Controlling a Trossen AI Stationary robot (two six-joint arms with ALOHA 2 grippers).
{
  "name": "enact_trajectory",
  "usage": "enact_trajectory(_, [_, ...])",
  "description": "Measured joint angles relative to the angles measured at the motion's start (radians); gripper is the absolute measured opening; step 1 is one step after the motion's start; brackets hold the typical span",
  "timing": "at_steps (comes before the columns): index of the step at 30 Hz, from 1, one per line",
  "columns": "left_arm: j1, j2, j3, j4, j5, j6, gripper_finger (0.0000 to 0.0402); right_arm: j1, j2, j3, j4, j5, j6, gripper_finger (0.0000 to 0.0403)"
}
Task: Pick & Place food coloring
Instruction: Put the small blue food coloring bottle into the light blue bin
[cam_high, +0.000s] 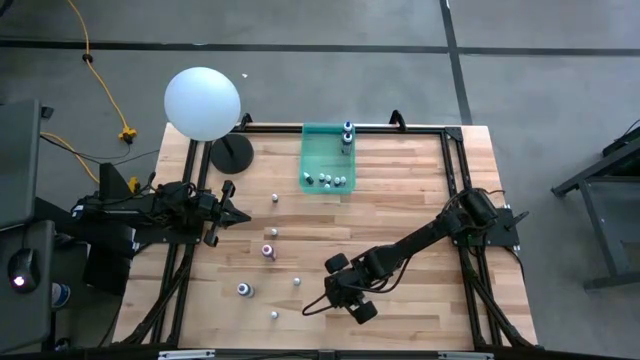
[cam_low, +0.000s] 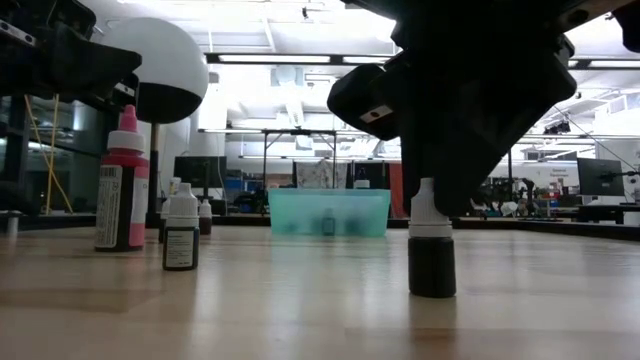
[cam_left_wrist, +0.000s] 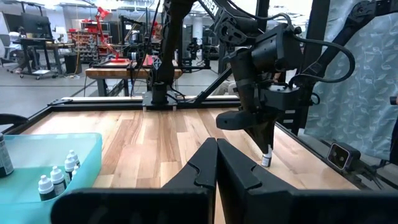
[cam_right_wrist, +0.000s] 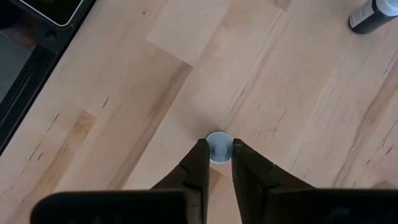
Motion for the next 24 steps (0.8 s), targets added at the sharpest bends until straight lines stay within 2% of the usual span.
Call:
enact_trajectory(13, [0.0, 0.0, 0.0, 0.0, 0.0, 0.0, 0.0001, -0.001, 0.0, 0.03, -0.024, 0.027, 0.024, 0.004])
enact_trajectory(24, [0.0, 0.0, 0.0, 0.0, 0.0, 0.0, 0.0001, -0.028, 0.0, 0.273, -0.25, 0.031, 0.019, 0.0042])
